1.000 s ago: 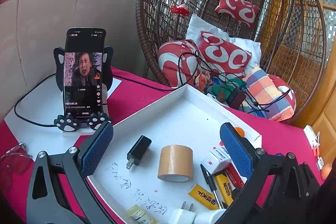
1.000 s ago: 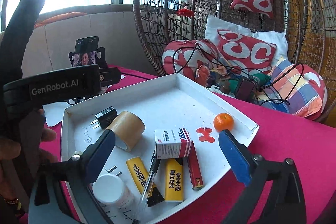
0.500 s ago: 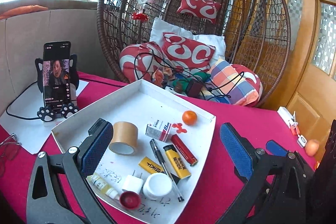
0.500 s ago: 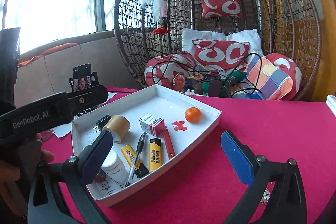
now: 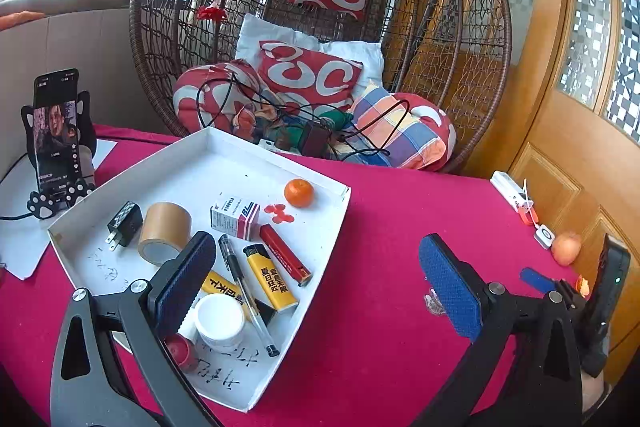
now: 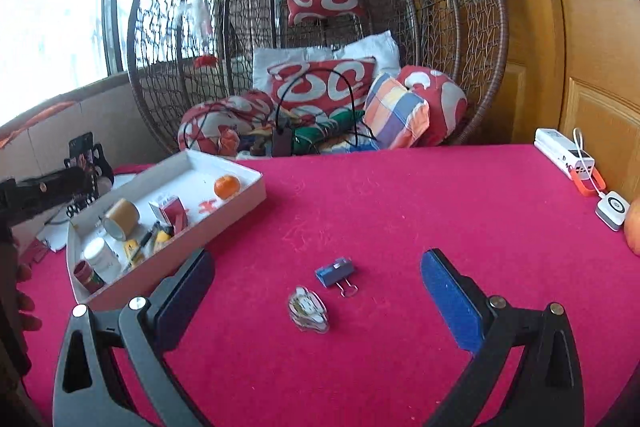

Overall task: Organize rigid objects
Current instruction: 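Move both grippers back over the clip and keychain on the table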

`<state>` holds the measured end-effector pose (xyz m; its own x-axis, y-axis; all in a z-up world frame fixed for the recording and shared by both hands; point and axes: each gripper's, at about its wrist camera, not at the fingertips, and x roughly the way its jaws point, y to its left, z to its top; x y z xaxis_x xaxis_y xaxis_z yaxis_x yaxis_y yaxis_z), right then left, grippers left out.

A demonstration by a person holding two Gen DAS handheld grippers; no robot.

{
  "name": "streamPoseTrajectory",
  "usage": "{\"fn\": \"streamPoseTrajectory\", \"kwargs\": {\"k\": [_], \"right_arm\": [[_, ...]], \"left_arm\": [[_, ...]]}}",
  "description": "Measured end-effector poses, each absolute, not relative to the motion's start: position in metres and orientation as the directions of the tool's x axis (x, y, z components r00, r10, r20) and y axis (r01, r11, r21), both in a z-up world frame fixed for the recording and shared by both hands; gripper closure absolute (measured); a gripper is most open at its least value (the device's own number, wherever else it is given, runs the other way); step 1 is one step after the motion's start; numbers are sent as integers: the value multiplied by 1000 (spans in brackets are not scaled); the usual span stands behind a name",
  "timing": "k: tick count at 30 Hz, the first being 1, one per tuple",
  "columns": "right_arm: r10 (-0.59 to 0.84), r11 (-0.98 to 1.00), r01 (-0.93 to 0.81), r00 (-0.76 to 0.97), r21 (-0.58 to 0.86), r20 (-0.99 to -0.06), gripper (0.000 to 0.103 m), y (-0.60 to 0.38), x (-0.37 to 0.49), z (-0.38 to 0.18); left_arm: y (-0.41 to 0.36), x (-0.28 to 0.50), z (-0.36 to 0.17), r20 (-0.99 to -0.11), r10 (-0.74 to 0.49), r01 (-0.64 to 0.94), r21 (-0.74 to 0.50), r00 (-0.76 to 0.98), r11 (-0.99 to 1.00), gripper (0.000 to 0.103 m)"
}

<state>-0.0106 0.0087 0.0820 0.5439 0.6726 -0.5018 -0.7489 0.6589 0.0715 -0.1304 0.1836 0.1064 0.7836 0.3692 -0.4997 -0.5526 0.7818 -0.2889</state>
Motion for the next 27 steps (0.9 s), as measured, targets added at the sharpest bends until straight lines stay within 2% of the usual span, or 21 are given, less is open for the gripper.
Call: {"fn": "streamPoseTrajectory", "kwargs": {"k": [3, 6, 9, 10, 14, 15, 17, 20, 22, 23, 27], "right_arm": [[579, 678, -735, 538, -4, -613, 0, 8, 0, 59], [532, 698, -715, 492, 28, -689, 0, 8, 12, 41], [570, 679, -727, 435, 101, -697, 1, 15, 17, 36], [575, 660, -745, 422, 94, -701, 6, 22, 15, 35], [566, 605, -796, 407, 25, -716, 8, 51, 10, 33], [568, 592, -805, 400, 20, -720, 12, 56, 10, 32], [553, 571, -821, 384, 1, -740, 27, 69, 10, 28], [526, 557, -830, 391, -42, -756, 40, 79, 8, 25], [539, 545, -838, 387, -41, -748, 70, 76, 5, 26], [542, 543, -838, 387, -40, -746, 74, 75, 4, 26], [572, 548, -836, 361, 16, -736, 74, 56, 5, 27]], "left_arm": [[184, -127, 103, -512, 360, -553, -294, 780, 780, 0], [181, -121, 99, -526, 347, -546, -286, 776, 788, 0], [177, -115, 94, -543, 325, -532, -280, 774, 799, 0], [176, -113, 92, -550, 318, -528, -278, 772, 802, 0], [171, -108, 87, -565, 296, -514, -274, 770, 813, 0], [170, -107, 86, -567, 292, -510, -274, 770, 815, 0], [168, -105, 85, -569, 287, -506, -272, 771, 818, 0], [168, -102, 84, -571, 275, -496, -275, 774, 824, 0], [167, -98, 82, -578, 260, -485, -275, 773, 831, 0], [167, -94, 80, -587, 250, -479, -273, 770, 834, 0], [161, -78, 70, -609, 196, -442, -284, 769, 851, 0]]}}
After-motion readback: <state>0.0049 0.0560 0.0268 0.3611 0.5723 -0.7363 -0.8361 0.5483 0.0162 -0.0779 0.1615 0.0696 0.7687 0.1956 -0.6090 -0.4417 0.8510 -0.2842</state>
